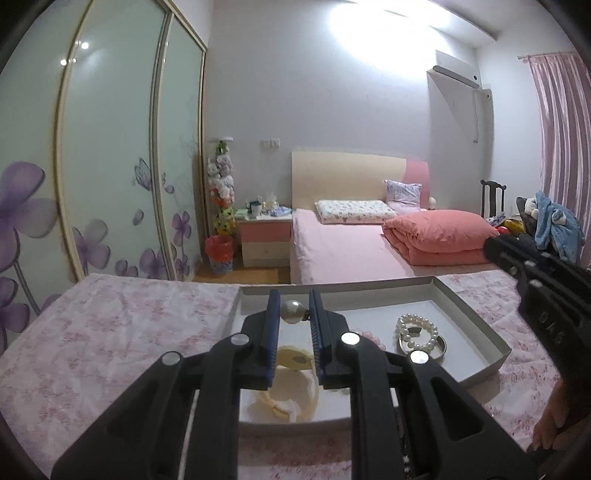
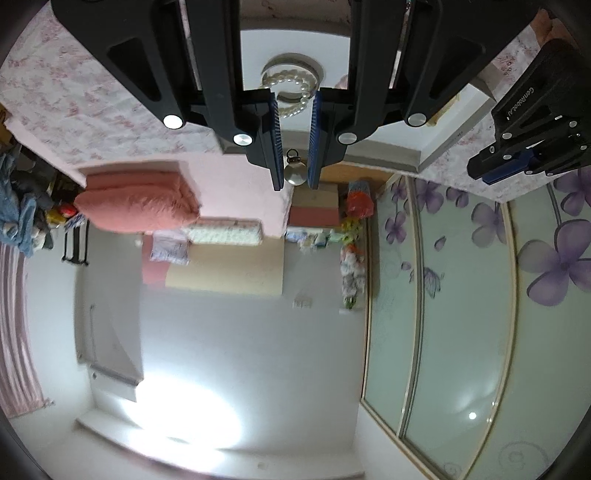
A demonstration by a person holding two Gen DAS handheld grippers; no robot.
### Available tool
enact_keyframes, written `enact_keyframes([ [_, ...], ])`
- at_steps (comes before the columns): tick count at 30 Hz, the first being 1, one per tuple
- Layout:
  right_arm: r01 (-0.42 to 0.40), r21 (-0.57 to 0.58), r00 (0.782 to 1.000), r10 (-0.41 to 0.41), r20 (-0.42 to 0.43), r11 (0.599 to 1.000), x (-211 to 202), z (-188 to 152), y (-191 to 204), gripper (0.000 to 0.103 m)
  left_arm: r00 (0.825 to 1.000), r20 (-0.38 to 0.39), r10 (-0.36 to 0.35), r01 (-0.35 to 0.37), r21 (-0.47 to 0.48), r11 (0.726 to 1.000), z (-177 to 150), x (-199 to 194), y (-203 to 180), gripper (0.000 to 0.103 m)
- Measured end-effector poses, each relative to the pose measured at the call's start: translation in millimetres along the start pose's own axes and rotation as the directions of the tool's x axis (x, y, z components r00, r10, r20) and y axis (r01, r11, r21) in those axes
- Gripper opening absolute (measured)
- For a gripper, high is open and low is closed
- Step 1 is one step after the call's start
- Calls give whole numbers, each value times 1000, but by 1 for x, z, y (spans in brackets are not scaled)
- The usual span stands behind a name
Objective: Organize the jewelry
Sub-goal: 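Carry both pearl earrings in both grippers over the grey tray, then open both grippers to drop the pearl earrings into the tray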
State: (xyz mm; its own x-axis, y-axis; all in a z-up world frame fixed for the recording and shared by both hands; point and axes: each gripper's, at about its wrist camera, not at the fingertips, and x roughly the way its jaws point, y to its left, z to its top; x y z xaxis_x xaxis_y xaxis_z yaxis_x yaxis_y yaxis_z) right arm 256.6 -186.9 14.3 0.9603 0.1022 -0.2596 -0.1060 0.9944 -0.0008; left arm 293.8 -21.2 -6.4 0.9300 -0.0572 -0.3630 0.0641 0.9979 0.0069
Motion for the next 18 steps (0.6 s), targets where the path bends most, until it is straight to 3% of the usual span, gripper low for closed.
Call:
enact_keyframes([
  [4, -24, 49, 990, 31, -137, 999, 34, -6, -3, 14, 997, -64, -32, 30, -30, 999, -2, 24, 1, 17],
  [9, -49, 119, 959, 80, -273, 992, 63, -20, -7, 14, 988, -143, -65, 57, -59, 997, -9, 52, 3, 17],
  [16, -69, 178, 933, 126, -336, 982, 80, -27, -10, 15, 974, -205, -94, 79, -78, 994, -21, 73, 1, 18],
  [18, -73, 190, 930, 136, -342, 979, 83, -26, -14, 15, 972, -212, -101, 84, -87, 993, -21, 76, 3, 28],
])
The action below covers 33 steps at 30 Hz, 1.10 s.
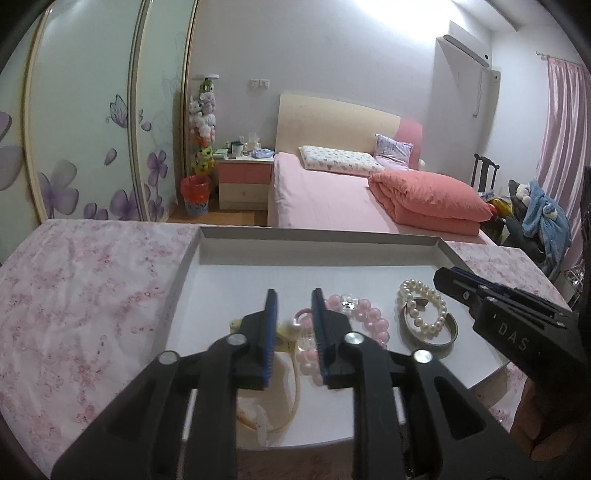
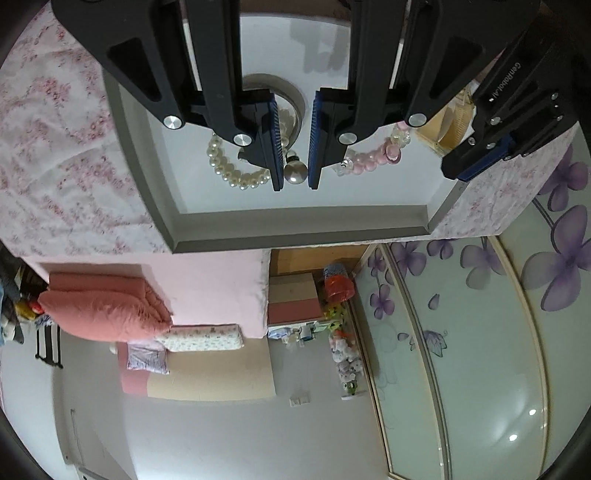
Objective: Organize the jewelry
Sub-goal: 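Open both grippers to drop the pearl earrings into the tray, then move both grippers back to the jewelry left on the bed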
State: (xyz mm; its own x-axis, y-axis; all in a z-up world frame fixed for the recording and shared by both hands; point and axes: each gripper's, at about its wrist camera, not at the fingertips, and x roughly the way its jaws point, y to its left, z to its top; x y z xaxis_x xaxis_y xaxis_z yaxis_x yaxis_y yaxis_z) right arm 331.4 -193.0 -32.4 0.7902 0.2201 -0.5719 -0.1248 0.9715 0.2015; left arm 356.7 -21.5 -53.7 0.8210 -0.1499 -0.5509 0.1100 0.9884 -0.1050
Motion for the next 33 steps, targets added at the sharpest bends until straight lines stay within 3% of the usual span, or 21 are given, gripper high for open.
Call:
enact_keyframes([
  [2, -2, 11, 1000, 2, -1, 1000, 0, 0, -1, 15, 1000, 4, 0, 0, -10, 1000, -1, -2, 1, 34],
  [7, -4, 27, 1000, 4, 11, 1000, -6, 3, -6, 16, 1000, 5, -5, 5, -36, 999, 1, -6, 7, 36],
  [11, -5, 39, 1000, 4, 24, 999, -13, 3, -11, 28, 1000, 9, -7, 7, -50, 999, 4, -14, 10, 37],
  [21, 11, 27, 999, -12, 48, 1000, -52, -8, -19, 28, 999, 12, -38, 38, -16, 999, -5, -60, 15, 38],
  [26, 20, 13, 999, -21, 38, 1000, -80, -27, -24, 28, 992, -79, -103, 107, 50, 993, -36, -81, 7, 38],
  [33, 21, 22, 1000, -21, 6, 1000, -102, -55, -32, 28, 953, -255, -162, 200, 134, 971, -80, -82, -13, 38],
])
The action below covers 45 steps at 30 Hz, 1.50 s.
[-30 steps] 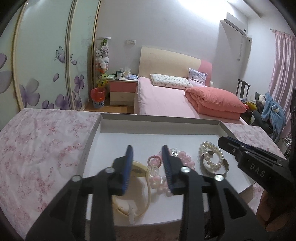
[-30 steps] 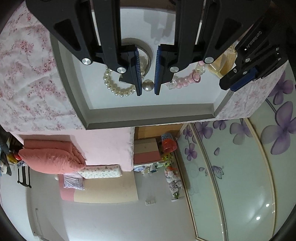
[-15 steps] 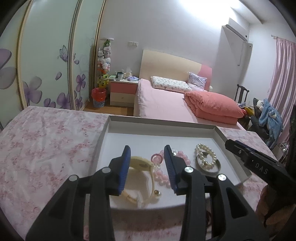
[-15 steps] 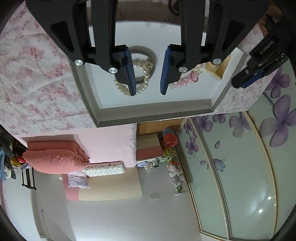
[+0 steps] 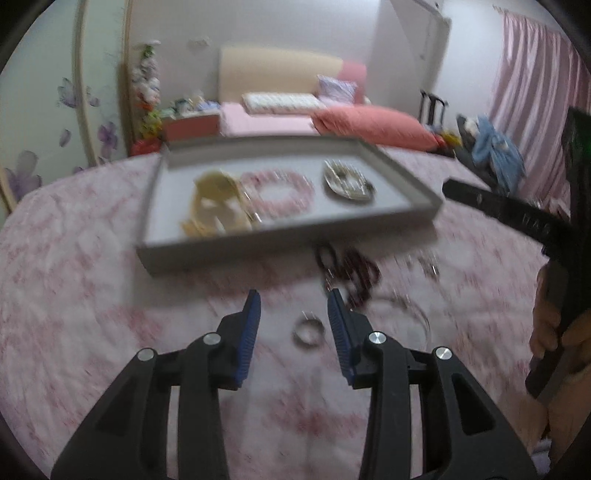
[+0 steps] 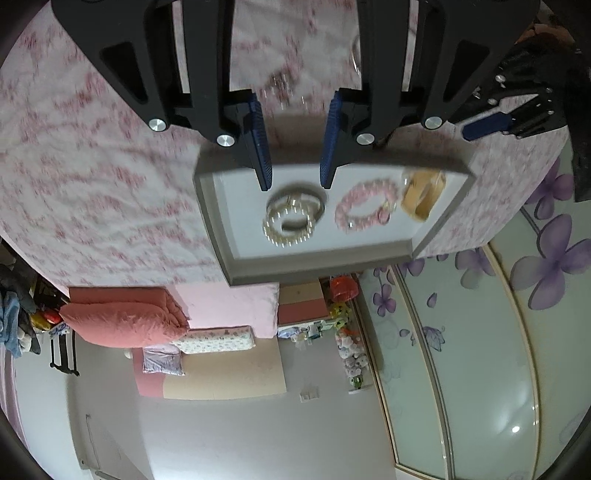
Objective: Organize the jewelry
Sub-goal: 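Move both grippers back to the jewelry left on the bed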
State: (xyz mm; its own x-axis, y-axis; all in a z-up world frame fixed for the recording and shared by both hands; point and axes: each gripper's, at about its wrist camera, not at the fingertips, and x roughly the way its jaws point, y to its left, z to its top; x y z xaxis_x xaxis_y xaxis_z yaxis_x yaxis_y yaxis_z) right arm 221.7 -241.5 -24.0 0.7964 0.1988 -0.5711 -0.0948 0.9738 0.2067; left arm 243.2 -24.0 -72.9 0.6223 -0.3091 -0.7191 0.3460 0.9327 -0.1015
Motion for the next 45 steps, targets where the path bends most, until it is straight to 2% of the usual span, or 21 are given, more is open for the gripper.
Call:
enact_keyframes([
  [10, 6, 24, 1000, -6, -20, 1000, -14, -16, -11, 28, 996, -88, 20, -17, 31, 999, -3, 24, -14, 38],
  [17, -2, 17, 1000, 2, -20, 1000, -14, -18, -10, 28, 994, -91, 63, -61, 28, 998, 1, 30, -14, 38],
  [20, -3, 20, 1000, 3, -23, 1000, -14, -19, -11, 29, 992, -92, 81, -78, 38, 996, 1, 30, -15, 34],
  [26, -3, 21, 1000, 3, -25, 1000, -12, -19, -9, 33, 992, -95, 85, -78, 77, 994, 0, 31, -21, 34],
  [28, -6, 18, 1000, 7, -25, 1000, -12, -20, -8, 33, 992, -95, 85, -77, 83, 994, 0, 31, -23, 32],
  [30, -8, 16, 1000, 9, -24, 1000, -12, -20, -7, 33, 992, -93, 86, -77, 89, 993, 1, 31, -24, 22],
  [34, -9, 20, 1000, 10, -24, 1000, -13, -20, -7, 33, 992, -93, 88, -80, 87, 993, 1, 31, -24, 22],
  [40, 4, 22, 1000, -3, -28, 1000, -16, -21, -10, 33, 988, -90, 126, -123, 43, 991, 0, 27, -6, 22],
  [45, 23, 27, 998, -22, -56, 999, -14, -25, -19, 33, 976, -91, 198, -203, -52, 978, -1, 17, 40, 22],
])
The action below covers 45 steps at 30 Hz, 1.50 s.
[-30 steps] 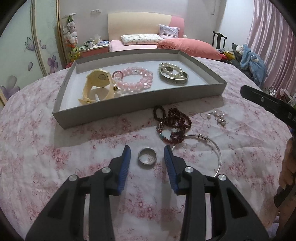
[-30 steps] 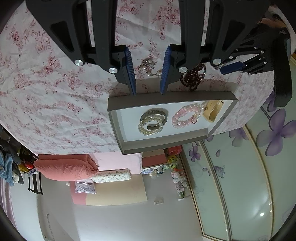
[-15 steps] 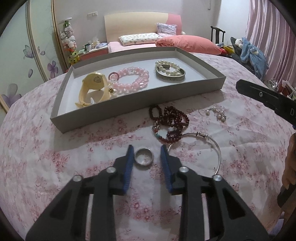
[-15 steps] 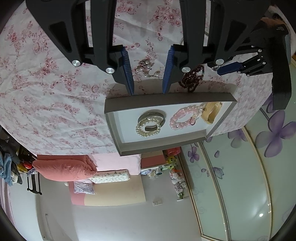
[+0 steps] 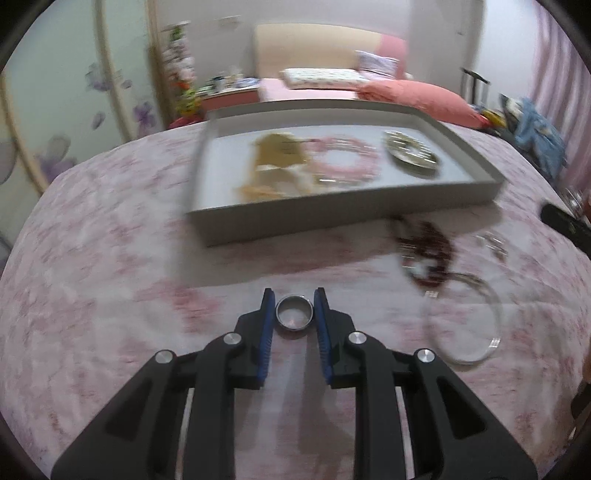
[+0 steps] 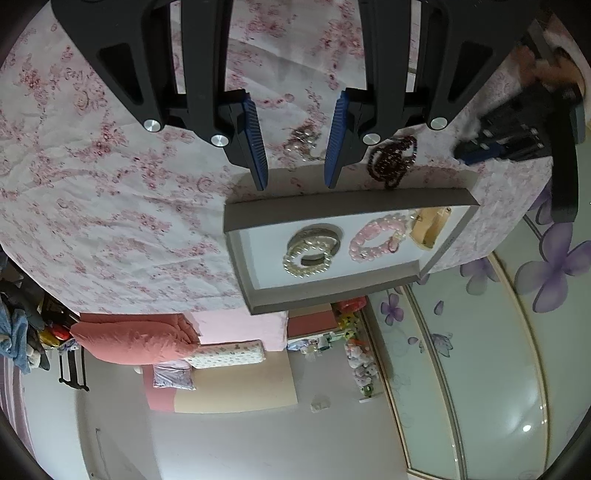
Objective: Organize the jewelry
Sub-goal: 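Move both grippers back to the jewelry left on the bed, then grasp the silver ring with the left gripper while the right gripper grasps the silver dangling earrings, then carry the ring and earrings in both grippers over the grey tray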
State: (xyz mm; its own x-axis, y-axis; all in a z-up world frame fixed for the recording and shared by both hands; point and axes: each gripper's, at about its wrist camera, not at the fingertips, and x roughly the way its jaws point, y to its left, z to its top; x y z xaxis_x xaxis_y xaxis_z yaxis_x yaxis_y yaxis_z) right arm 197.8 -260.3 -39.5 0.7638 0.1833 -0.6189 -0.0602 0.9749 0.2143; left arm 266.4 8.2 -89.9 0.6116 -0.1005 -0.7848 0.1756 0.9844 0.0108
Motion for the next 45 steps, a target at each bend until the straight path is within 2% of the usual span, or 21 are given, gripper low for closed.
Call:
enact_keyframes([
  [5, 12, -61, 996, -18, -89, 998, 14, -7, 4, 33, 1000, 2, 17, -17, -81, 997, -2, -4, 33, 22],
  [8, 17, -101, 989, -32, -145, 995, 26, -12, 13, 33, 1000, 0, 26, -26, -77, 997, -2, -6, 33, 22],
  [11, 22, -130, 982, -46, -184, 991, 35, -15, 19, 43, 999, -1, 32, -32, -71, 997, -3, -8, 32, 22],
  [13, 30, -155, 976, -62, -211, 987, 44, -16, 25, 44, 1000, 0, 28, -28, -75, 997, -2, -6, 32, 22],
  [20, 46, -195, 973, -88, -211, 980, 59, -9, 35, 45, 1000, 0, 27, -27, -76, 997, -2, -6, 33, 22],
  [22, 50, -193, 974, -91, -209, 980, 60, -8, 36, 36, 1000, 0, 26, -26, -76, 997, -2, -6, 32, 22],
  [23, 51, -190, 974, -91, -208, 981, 59, -8, 36, 25, 1000, 1, 25, -24, -77, 997, -2, -6, 33, 22],
  [25, 51, -174, 973, -88, -213, 983, 56, -9, 33, 11, 1000, 1, 23, -23, -78, 997, -2, -6, 32, 22],
  [26, 52, -167, 973, -87, -214, 985, 55, -10, 32, 8, 1000, 1, 24, -23, -78, 997, -2, -6, 32, 22],
  [28, 56, -162, 973, -90, -211, 985, 51, -13, 30, 8, 1000, 1, 22, -22, -79, 997, -2, -6, 33, 22],
  [32, 36, -122, 979, -60, -193, 992, 41, -18, 26, 7, 1000, 2, 18, -17, -83, 996, -2, -7, 32, 22],
  [38, 7, -109, 999, -11, -33, 994, 8, 0, 32, 7, 1000, 16, -2, 4, -111, 994, -3, -10, 38, 22],
  [45, -15, -117, 996, 25, 90, 993, -19, 15, 39, 7, 998, 67, -3, 14, -153, 988, -9, -24, 42, 22],
])
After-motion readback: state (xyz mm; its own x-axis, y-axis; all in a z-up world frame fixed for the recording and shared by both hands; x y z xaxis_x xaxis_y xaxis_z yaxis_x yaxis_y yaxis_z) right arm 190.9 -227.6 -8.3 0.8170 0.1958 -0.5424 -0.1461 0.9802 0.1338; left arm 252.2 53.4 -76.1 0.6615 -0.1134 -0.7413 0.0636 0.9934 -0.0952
